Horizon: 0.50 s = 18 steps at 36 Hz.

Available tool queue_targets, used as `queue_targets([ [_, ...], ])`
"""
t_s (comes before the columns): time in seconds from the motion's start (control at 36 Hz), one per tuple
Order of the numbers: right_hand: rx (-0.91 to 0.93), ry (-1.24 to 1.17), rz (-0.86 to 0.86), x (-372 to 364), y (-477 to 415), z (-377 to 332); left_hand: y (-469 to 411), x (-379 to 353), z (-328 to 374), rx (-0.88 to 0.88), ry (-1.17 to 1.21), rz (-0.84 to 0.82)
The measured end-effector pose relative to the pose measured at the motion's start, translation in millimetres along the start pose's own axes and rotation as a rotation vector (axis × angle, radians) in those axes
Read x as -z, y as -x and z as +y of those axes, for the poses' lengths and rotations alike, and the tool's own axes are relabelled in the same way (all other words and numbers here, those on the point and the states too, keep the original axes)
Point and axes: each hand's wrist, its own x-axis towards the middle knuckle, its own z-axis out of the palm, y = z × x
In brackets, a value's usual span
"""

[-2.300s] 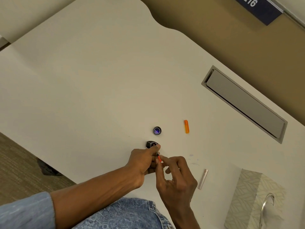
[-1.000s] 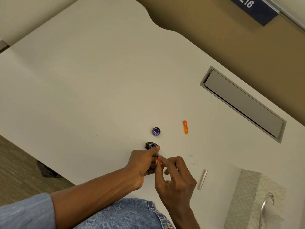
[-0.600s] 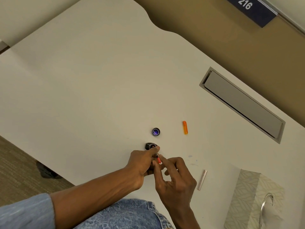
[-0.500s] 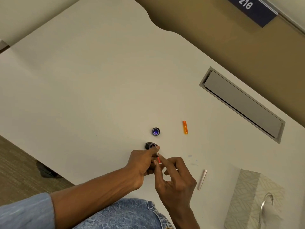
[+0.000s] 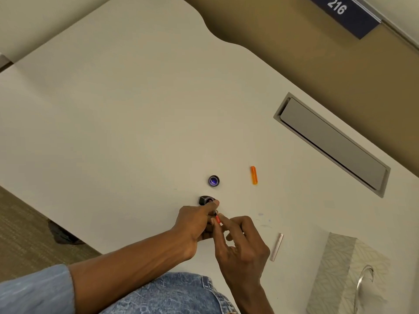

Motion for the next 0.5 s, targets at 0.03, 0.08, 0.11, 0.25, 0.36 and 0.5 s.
queue_targets([
  [0.03, 0.0, 0.0, -0.002, 0.5, -0.2, -0.4, -0.4, -0.1, 0.0, 0.001, 0.001, 0.004],
  [0.08, 0.004, 0.004, -0.005, 1.2, -1.0, -0.9, -1.1, -0.3, 0.1, 0.001, 0.001, 0.012],
  [0.11, 0.008, 0.007, -0.006, 1.2, -1.3, -1.3, -1.3, -0.5, 0.1, 0.0, -0.002, 0.015],
  [0.25, 0.005, 0.009, 0.006, 0.5, -0.3, -2.3, 0.0, 0.4, 0.8, -0.003, 0.0, 0.012],
  [0.36, 0.002, 0.011, 0.005, -1.6, 1.4, -0.4, 1.2, 1.3, 0.8, -0.003, -0.002, 0.003],
  [0.5, 0.006, 0.019, 0.012, -1.2, 0.0, 0.2, 1.7, 0.2, 1.4, 0.006, 0.012, 0.003],
])
